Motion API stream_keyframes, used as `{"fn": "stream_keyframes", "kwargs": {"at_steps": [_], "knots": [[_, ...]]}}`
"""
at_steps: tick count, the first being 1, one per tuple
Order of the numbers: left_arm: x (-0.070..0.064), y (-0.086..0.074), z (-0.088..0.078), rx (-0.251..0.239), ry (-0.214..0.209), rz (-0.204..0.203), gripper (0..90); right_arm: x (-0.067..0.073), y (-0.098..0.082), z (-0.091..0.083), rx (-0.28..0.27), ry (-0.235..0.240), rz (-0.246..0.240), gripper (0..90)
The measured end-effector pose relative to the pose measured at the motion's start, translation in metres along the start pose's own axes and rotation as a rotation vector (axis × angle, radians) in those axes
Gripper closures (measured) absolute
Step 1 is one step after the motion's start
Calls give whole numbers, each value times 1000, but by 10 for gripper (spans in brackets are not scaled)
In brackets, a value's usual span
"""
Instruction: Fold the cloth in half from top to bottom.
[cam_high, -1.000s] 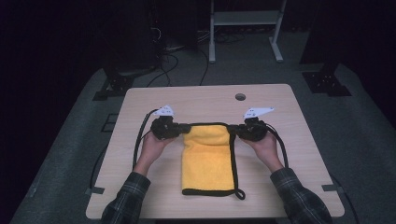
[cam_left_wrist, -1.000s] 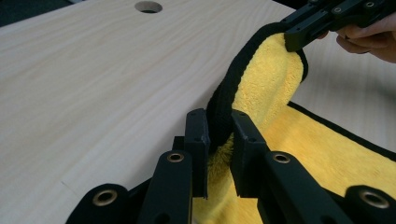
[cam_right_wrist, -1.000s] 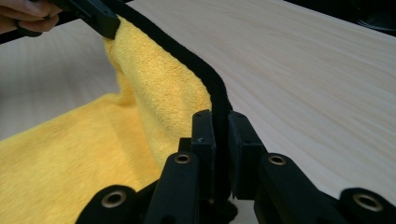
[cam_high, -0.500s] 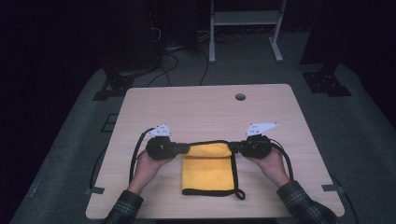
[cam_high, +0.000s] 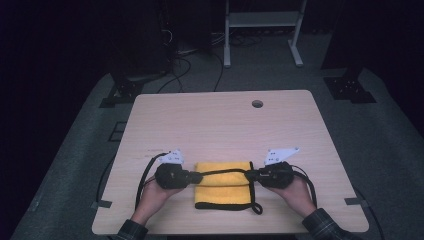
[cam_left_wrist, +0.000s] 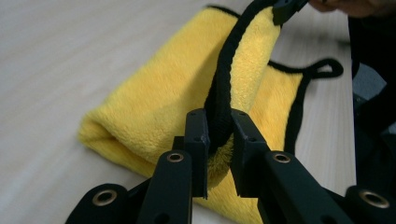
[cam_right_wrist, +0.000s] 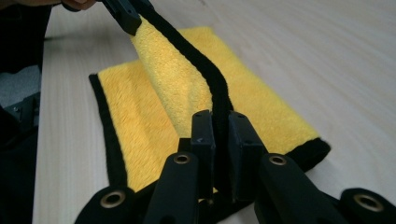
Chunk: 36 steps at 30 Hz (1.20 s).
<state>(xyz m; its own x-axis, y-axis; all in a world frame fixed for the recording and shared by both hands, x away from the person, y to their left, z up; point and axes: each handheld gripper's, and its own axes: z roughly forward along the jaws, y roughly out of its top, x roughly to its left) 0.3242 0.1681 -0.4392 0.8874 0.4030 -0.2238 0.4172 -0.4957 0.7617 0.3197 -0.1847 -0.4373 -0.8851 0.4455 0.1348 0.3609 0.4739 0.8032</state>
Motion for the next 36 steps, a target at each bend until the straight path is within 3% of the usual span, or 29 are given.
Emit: {"fn": "stream_keyframes", "kwargs": {"at_steps": [5, 11, 14, 16, 20, 23, 31, 36], "knots": [[-10, -10, 6, 40, -22, 3, 778, 9, -13, 5, 57, 21, 2, 806], [-15, -19, 14, 123, -20, 22, 765, 15, -22, 8, 100, 34, -3, 785], [-15, -18, 12, 107, -28, 19, 717, 18, -23, 7, 102, 42, 3, 715], [-16, -16, 8, 82, -33, 15, 676, 16, -21, 2, 75, 72, 28, 666], [-15, -11, 0, 35, -55, -2, 606, 12, -18, -15, -12, 83, 59, 687], [-13, -8, -6, -3, -56, -6, 617, 8, -16, -18, -33, 69, 69, 750], [-6, -2, -6, -56, -39, -8, 705, 10, -15, 2, 23, 90, 40, 830], [-7, -8, 6, 9, -50, -16, 731, 19, -16, 15, 83, 125, 15, 846]]}}
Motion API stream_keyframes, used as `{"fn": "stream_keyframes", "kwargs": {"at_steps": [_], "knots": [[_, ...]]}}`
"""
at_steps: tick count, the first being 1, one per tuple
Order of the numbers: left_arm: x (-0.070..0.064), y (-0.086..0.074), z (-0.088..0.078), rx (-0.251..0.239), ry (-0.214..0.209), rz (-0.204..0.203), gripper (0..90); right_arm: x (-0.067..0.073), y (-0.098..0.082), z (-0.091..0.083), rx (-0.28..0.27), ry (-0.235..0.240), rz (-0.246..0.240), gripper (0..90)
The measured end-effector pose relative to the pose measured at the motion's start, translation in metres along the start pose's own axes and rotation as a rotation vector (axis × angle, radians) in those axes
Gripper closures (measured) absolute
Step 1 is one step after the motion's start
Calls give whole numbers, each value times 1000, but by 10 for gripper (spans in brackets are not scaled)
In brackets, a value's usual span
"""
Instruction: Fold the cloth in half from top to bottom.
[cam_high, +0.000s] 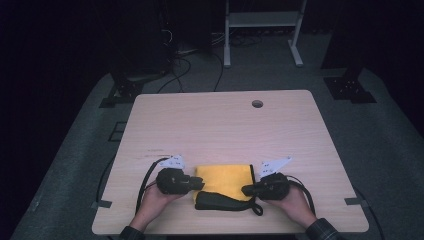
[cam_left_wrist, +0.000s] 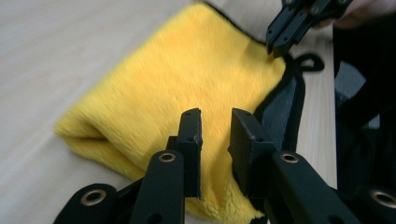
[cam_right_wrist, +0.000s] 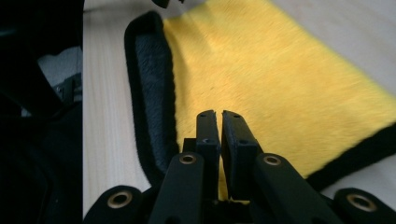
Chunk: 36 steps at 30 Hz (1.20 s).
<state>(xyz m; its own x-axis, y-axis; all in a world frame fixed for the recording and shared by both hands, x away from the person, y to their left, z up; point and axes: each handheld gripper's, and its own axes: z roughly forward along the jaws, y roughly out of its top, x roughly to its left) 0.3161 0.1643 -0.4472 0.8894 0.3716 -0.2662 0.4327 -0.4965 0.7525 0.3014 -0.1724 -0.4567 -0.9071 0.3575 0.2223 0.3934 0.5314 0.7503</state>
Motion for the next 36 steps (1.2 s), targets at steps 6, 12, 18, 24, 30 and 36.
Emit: {"fn": "stream_keyframes", "kwargs": {"at_steps": [6, 12, 18, 24, 30, 36], "knots": [[-16, -14, 5, 68, -32, 5, 746, 13, -8, 7, 63, 19, -37, 852], [-26, -23, 12, 119, 11, 33, 744, 27, -12, 10, 103, -37, -119, 860], [-26, -22, 11, 112, 12, 36, 697, 29, -13, 11, 98, -55, -124, 830], [-27, -17, 5, 66, 39, 33, 452, 19, -10, 3, 36, -89, -83, 571], [-22, -16, -5, 19, 133, 28, 204, 7, -11, -7, -9, -199, -33, 329], [-13, -20, -20, -1, 283, 22, 75, -14, -18, -27, -46, -282, 104, 156]]}}
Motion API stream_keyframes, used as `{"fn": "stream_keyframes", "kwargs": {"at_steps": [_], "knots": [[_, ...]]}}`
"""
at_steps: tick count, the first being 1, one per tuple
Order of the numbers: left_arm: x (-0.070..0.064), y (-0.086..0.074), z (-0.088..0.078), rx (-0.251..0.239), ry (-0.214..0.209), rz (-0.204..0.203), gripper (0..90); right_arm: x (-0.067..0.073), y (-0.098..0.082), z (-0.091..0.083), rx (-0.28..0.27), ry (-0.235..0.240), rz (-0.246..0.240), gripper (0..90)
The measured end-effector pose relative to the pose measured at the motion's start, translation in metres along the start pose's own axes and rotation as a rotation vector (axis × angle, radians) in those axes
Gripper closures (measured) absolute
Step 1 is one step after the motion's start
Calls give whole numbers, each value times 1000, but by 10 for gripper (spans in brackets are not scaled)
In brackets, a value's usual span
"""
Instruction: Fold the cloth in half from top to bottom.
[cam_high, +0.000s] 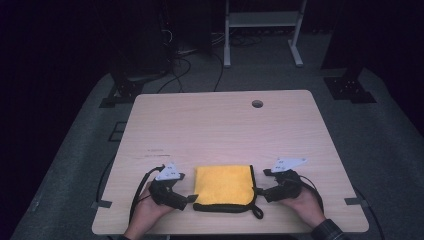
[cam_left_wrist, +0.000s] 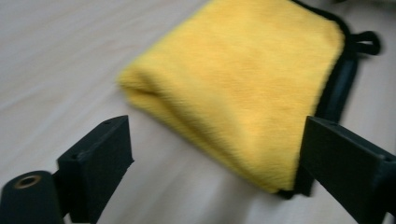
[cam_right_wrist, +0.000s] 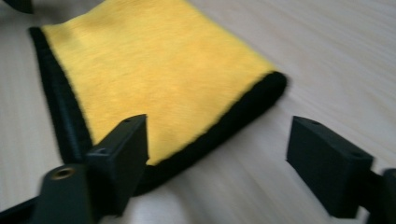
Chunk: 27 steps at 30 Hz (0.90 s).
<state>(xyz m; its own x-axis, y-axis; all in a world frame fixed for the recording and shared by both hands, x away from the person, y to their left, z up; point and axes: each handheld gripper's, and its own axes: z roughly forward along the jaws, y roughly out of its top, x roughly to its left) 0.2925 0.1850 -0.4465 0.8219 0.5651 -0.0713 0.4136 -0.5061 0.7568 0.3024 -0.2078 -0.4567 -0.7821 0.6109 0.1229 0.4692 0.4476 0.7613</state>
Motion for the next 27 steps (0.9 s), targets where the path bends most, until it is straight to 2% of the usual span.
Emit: {"fn": "stream_keyframes", "kwargs": {"at_steps": [2, 5, 7, 10, 13, 17, 23, 27], "knots": [[4, -3, -3, -3, 20, -9, 53, -8, -2, -5, -13, -4, 27, 125], [12, -9, -7, 18, 60, -14, 21, -19, -8, -12, -15, -52, 69, 113], [15, -12, -10, 23, 82, -10, 19, -25, -12, -15, -16, -67, 92, 100], [21, -20, -15, 29, 123, -9, 8, -32, -17, -20, -10, -105, 104, 82], [28, -28, -18, 43, 144, -21, 0, -40, -24, -26, 0, -148, 109, 82], [36, -39, -20, 76, 183, -26, 0, -50, -33, -29, 23, -173, 130, 83], [50, -54, -22, 102, 205, -67, 0, -63, -43, -28, 52, -233, 154, 82], [54, -59, -23, 107, 206, -76, 0, -66, -46, -25, 61, -276, 134, 75]]}}
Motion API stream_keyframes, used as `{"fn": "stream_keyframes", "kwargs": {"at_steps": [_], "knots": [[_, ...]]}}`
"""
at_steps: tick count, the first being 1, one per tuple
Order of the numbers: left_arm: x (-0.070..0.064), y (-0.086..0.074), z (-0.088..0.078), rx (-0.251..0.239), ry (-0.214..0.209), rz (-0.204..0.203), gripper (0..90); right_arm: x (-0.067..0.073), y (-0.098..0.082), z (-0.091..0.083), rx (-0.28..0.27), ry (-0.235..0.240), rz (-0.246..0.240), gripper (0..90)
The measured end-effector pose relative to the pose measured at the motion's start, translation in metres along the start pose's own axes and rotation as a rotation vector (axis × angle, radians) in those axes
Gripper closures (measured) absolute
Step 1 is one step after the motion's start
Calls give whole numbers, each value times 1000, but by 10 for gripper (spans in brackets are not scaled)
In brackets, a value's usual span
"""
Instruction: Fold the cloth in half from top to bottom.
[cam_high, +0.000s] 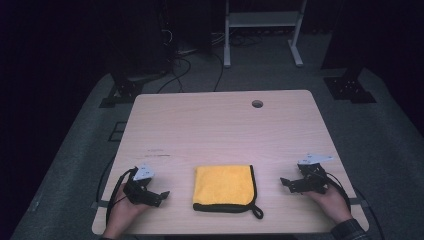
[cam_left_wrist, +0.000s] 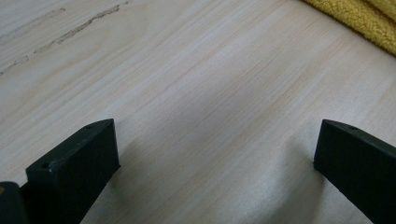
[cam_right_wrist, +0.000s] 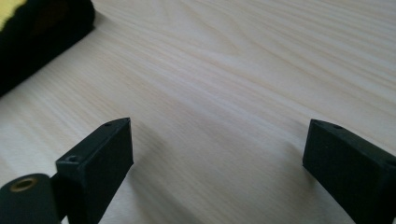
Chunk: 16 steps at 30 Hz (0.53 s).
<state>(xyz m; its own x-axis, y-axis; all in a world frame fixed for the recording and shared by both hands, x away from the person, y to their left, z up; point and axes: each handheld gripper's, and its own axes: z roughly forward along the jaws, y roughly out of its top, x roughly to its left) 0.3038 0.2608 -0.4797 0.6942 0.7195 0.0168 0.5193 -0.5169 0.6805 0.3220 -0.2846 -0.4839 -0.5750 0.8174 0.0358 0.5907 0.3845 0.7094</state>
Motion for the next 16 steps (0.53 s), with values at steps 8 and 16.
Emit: {"fn": "stream_keyframes", "kwargs": {"at_steps": [8, 16], "knots": [[4, -6, 0, -46, -7, 4, 0, -2, -3, 2, -11, -16, -21, 27], [4, -6, 0, -46, -7, 4, 0, -2, -3, 2, -11, -16, -20, 27]]}}
